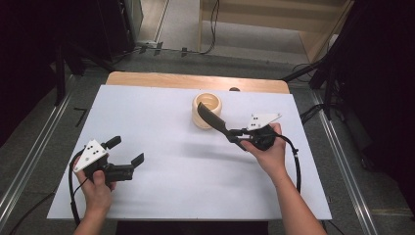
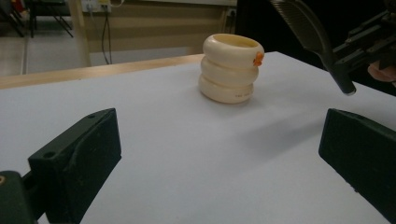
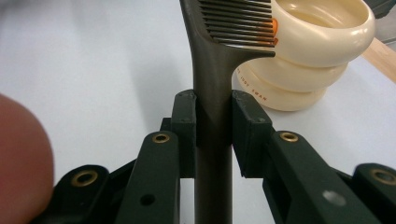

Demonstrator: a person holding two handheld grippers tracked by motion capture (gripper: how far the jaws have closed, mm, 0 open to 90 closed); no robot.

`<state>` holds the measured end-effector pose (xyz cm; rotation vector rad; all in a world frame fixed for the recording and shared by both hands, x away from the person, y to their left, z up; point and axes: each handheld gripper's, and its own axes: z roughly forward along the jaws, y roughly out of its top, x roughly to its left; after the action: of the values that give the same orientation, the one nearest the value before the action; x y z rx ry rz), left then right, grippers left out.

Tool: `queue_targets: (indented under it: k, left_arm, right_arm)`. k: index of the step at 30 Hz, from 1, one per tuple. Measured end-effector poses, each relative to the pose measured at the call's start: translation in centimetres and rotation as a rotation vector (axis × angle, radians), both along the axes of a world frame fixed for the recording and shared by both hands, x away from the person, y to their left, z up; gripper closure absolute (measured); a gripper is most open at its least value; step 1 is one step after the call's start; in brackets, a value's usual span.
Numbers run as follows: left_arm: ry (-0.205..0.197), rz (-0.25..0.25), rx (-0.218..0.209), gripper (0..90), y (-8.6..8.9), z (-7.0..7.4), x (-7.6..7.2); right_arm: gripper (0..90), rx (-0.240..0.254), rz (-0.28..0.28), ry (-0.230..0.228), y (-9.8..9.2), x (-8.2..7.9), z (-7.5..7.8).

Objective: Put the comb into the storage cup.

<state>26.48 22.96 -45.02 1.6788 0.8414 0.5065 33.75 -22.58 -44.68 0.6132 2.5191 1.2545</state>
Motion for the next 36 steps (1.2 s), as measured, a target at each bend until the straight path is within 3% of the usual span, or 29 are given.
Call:
queue_targets:
  k: [11, 24, 36]
  left_arm:
    - [0.001, -0.061, -0.021, 0.0, -3.8, 0.9, 1.6]
    - [0.037, -0.091, -0.064, 1.2, -9.1, 1.5, 3.8]
    - [0.049, -0.119, -0.093, 8.8, -12.0, 2.0, 4.6]
  right_arm:
    - [70.6, 0.086, -0.062, -0.014, 0.0, -1.0, -1.0]
    - [70.6, 0.137, -0.112, -0.047, 0.7, -1.8, -2.3]
    - [70.6, 0.164, -0.100, -0.074, 1.8, -2.3, -2.6]
